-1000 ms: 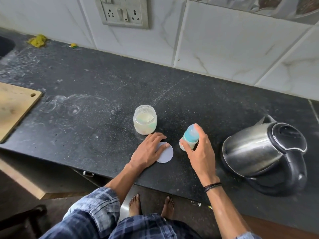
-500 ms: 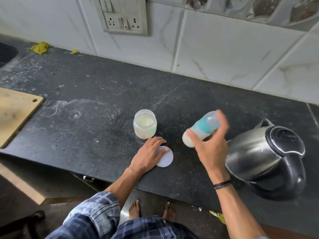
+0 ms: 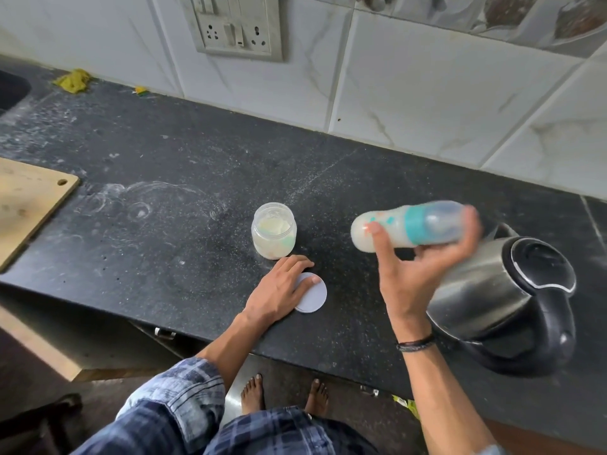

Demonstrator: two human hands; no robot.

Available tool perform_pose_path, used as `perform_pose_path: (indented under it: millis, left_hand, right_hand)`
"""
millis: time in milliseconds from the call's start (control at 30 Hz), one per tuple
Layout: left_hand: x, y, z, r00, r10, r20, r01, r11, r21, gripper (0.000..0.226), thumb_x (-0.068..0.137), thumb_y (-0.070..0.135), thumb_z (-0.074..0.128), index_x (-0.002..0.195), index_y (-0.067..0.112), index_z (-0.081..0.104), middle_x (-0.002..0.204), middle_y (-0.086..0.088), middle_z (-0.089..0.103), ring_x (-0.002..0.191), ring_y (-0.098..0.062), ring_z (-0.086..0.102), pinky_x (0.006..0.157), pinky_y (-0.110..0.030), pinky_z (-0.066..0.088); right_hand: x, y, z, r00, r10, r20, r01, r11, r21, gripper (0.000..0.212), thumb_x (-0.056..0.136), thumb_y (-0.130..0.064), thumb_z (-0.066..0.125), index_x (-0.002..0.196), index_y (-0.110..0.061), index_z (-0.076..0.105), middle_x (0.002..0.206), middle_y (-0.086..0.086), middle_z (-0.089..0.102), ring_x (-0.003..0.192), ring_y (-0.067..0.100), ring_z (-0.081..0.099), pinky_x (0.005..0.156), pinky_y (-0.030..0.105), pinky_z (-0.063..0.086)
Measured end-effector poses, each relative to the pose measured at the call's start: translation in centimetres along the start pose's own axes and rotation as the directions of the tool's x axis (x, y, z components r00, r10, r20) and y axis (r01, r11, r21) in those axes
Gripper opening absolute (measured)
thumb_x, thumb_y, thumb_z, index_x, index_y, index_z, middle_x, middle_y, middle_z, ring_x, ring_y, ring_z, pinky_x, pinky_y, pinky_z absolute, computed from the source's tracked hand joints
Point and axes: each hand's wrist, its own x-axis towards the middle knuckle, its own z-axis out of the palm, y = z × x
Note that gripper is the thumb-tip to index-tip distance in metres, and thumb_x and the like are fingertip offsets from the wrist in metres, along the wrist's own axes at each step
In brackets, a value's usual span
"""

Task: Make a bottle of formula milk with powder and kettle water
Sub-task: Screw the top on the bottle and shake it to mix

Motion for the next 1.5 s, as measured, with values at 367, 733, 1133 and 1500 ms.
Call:
perform_pose_path:
  millis: [367, 733, 1133, 1500]
  left_hand:
    - [-0.2, 0.2, -0.2, 1.000, 0.002, -0.002, -0.002, 1.000, -0.008, 0.046, 0.104, 0.055, 0.045, 0.130, 0.020, 0.059, 0.134, 0.010, 0.054, 0.123, -0.010, 0.046, 0.104, -0.020, 0.033]
    - [-0.2, 0.5, -0.4, 1.000, -0.001, 0.011, 0.001, 1.000, -0.016, 0.049, 0.104, 0.058, 0.042, 0.132, 0.022, 0.058, 0.136, 0.010, 0.053, 0.124, -0.009, 0.046, 0.105, -0.023, 0.035]
    - [0.0, 0.5, -0.5, 1.000, -0.007, 0.014, 0.007, 1.000, 0.008, 0.047, 0.105, 0.056, 0.042, 0.132, 0.022, 0.058, 0.136, 0.011, 0.052, 0.125, -0.007, 0.045, 0.106, -0.021, 0.033]
    - [0.0, 0.5, -0.5, 1.000, -0.008, 0.023, 0.007, 1.000, 0.009, 0.045, 0.105, 0.053, 0.045, 0.132, 0.020, 0.059, 0.135, 0.009, 0.053, 0.126, -0.010, 0.046, 0.108, -0.026, 0.037]
  right_hand:
    - [1.7, -1.0, -1.0, 0.969, 0.226, 0.103, -0.224, 0.974, -0.022, 0.102, 0.078, -0.019, 0.094, 0.155, -0.025, 0.027, 0.144, -0.017, 0.048, 0.122, 0.019, 0.063, 0.095, 0.054, 0.058]
    - [0.4, -1.7, -0.5, 0.949, 0.286, 0.136, -0.298, 0.951, 0.082, 0.096, 0.079, -0.019, 0.093, 0.152, -0.032, 0.032, 0.140, -0.014, 0.054, 0.116, 0.021, 0.068, 0.093, 0.052, 0.060]
    - [2.0, -3.1, -0.9, 0.986, 0.143, -0.090, -0.117, 0.961, 0.250, 0.096, 0.086, -0.015, 0.088, 0.154, -0.032, 0.023, 0.154, -0.007, 0.042, 0.132, 0.032, 0.059, 0.096, 0.052, 0.060]
    - [2.6, -2.6, -0.6, 0.984, 0.103, -0.144, -0.070, 0.973, 0.221, 0.095, 0.089, -0.012, 0.085, 0.154, -0.024, 0.017, 0.152, -0.014, 0.041, 0.132, 0.022, 0.059, 0.094, 0.047, 0.061]
